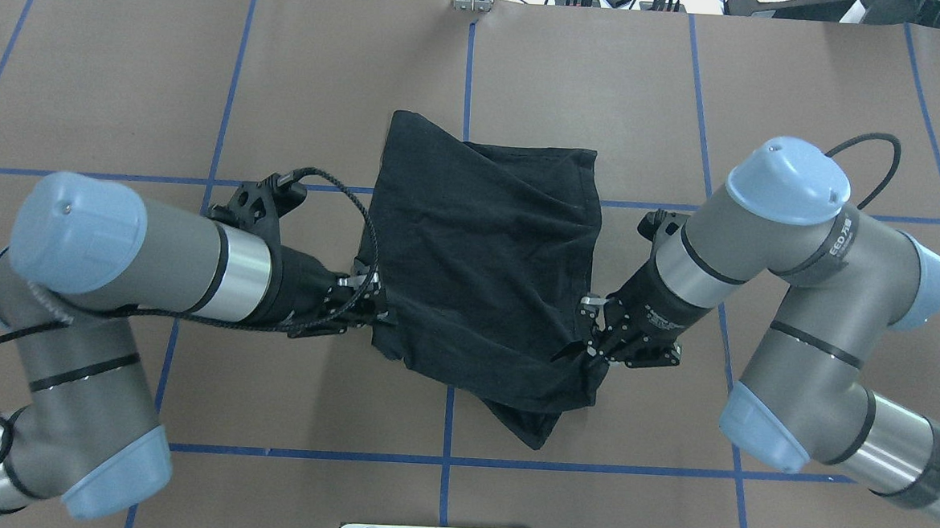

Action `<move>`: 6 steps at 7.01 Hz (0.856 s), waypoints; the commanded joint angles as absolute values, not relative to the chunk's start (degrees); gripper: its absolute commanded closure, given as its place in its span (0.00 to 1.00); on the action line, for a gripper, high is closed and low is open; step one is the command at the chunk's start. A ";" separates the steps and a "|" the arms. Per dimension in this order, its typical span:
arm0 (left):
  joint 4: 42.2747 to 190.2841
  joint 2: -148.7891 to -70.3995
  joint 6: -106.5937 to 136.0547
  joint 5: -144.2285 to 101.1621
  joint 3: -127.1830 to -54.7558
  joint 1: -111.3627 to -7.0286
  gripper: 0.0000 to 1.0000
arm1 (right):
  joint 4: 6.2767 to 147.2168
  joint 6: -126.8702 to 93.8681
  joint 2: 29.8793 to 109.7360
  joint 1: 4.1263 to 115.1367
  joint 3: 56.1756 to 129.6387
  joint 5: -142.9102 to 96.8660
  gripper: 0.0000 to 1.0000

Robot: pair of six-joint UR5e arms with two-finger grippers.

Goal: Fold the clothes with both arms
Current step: 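Lift both held near corners and carry them over the shirt away from the robot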

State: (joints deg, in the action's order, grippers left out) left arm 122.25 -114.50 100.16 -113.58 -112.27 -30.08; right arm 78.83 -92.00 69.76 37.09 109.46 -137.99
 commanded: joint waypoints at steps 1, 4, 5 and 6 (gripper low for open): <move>122.69 -122.23 100.90 -113.64 -102.17 -35.48 1.00 | 78.92 -92.02 64.19 41.64 105.05 -137.90 1.00; 123.05 -123.66 100.81 -113.73 -98.63 -41.55 1.00 | 78.84 -92.02 55.13 47.88 94.26 -137.90 1.00; 123.48 -123.66 100.55 -113.73 -95.92 -42.96 1.00 | 78.92 -91.93 52.93 49.99 90.30 -137.90 1.00; 125.92 -123.84 100.98 -113.73 -93.54 -43.07 1.00 | 78.84 -91.76 51.26 51.49 86.78 -137.81 1.00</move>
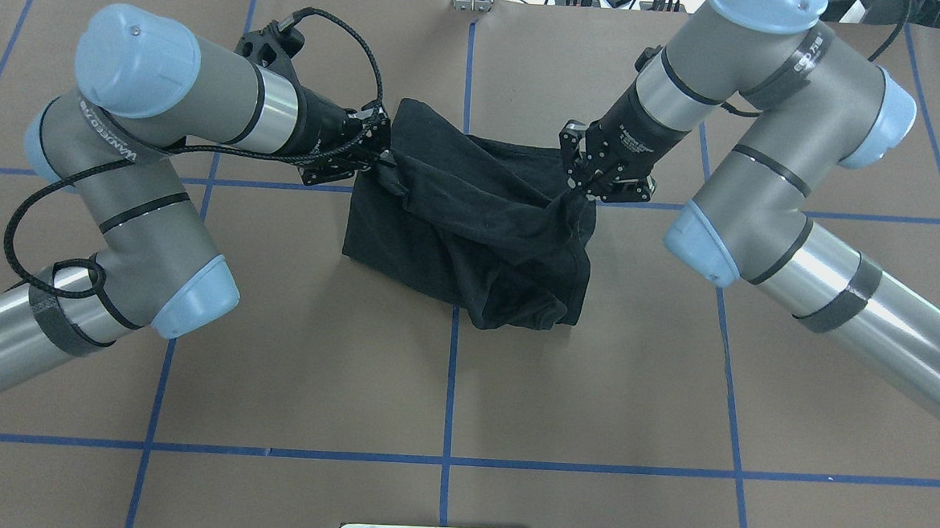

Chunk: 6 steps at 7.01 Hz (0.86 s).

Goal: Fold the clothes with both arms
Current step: 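Lift both held near corners and carry them over the shirt away from the robot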

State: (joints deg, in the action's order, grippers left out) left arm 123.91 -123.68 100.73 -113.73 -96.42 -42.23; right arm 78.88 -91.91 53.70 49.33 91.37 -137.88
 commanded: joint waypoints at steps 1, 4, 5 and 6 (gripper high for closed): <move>128.56 -124.97 101.07 -113.64 -90.04 -43.07 1.00 | 78.84 -91.58 49.15 52.81 83.01 -137.73 1.00; 133.39 -133.14 102.12 -113.55 -75.97 -45.34 1.00 | 77.87 -91.05 47.21 53.17 79.90 -137.02 1.00; 135.42 -133.24 102.48 -113.55 -73.85 -46.57 1.00 | 77.87 -91.14 45.20 53.17 77.20 -136.41 1.00; 135.70 -133.76 102.48 -113.38 -72.44 -47.10 1.00 | 77.87 -91.06 43.87 53.17 74.82 -135.54 1.00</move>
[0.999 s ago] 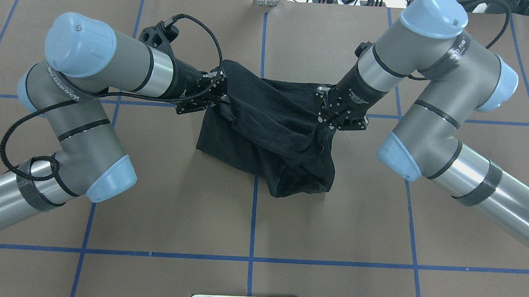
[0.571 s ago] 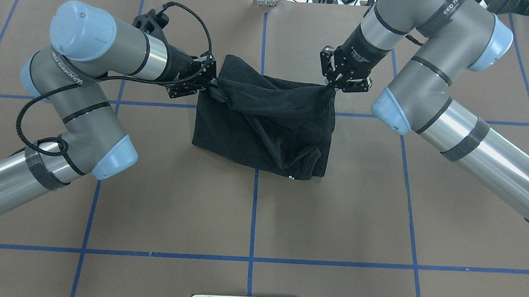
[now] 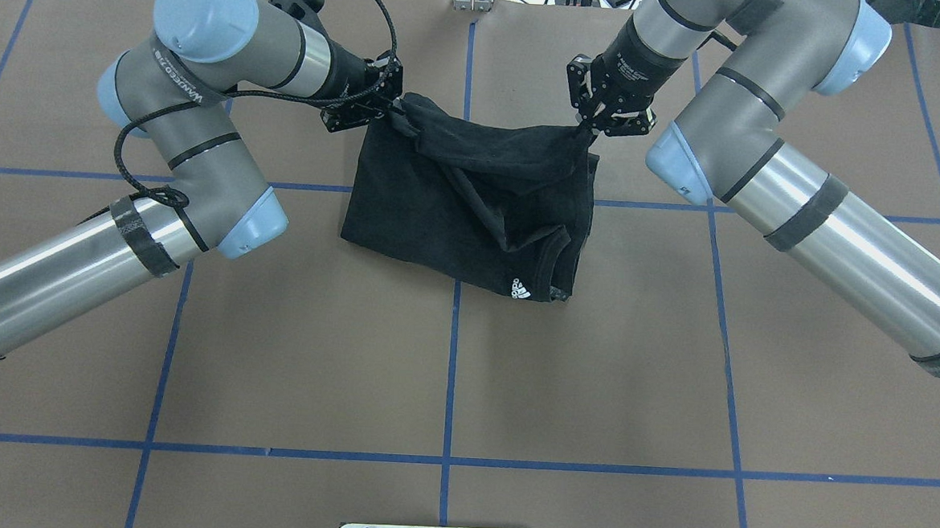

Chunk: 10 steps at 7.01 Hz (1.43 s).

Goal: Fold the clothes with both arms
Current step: 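Lift both held near corners and carry them over the shirt away from the robot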

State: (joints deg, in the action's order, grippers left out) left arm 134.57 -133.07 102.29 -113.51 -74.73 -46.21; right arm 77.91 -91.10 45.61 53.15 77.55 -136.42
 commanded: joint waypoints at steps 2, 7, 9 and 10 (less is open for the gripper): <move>137.01 -135.43 103.09 -113.03 -69.10 -47.46 1.00 | 77.44 -91.05 43.59 53.00 71.56 -132.11 1.00; 142.63 -142.37 108.09 -107.95 -57.95 -47.20 1.00 | 77.43 -91.05 43.59 53.26 70.84 -131.75 0.93; 142.82 -142.73 108.37 -107.75 -57.13 -47.11 0.01 | 77.52 -91.14 44.12 53.26 70.49 -131.05 0.00; 142.65 -143.52 108.63 -107.49 -57.13 -47.11 0.00 | 77.52 -91.06 44.21 54.22 70.49 -131.31 0.00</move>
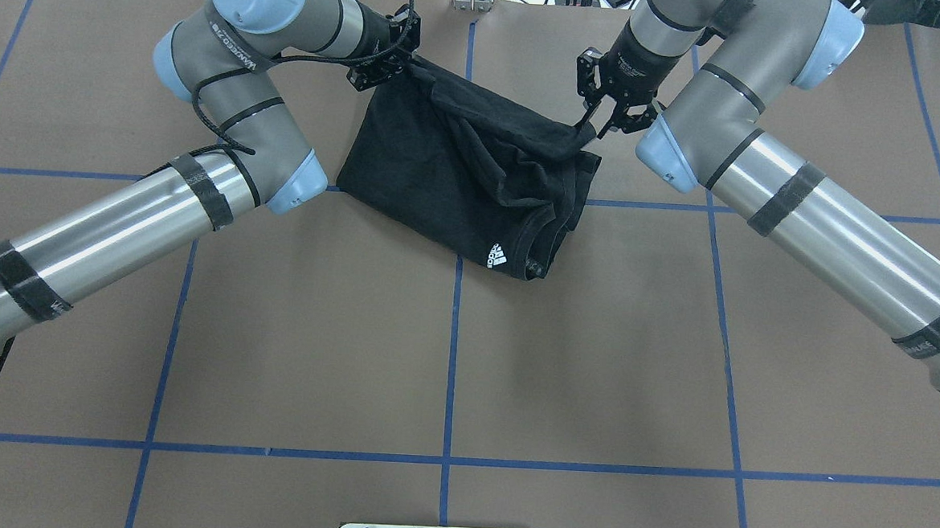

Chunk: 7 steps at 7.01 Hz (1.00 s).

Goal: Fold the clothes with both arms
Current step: 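Lay the corners down at the far edge and open both grippers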

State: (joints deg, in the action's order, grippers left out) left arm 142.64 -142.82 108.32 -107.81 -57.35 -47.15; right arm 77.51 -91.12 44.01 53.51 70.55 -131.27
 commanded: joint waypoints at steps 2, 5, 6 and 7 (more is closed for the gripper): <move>142.47 -143.88 110.30 -107.49 -57.04 -47.81 0.00 | 77.43 -91.41 43.77 55.28 70.66 -132.44 0.00; 140.90 -143.44 109.16 -109.32 -58.26 -49.39 0.00 | 72.45 -91.06 43.50 52.66 72.68 -133.52 0.00; 138.19 -143.09 106.55 -112.56 -60.45 -50.35 0.00 | 69.20 -89.31 43.51 51.17 73.64 -130.37 0.00; 135.12 -139.69 103.74 -113.63 -64.56 -51.23 0.00 | 68.56 -80.86 43.51 48.02 74.61 -125.47 0.00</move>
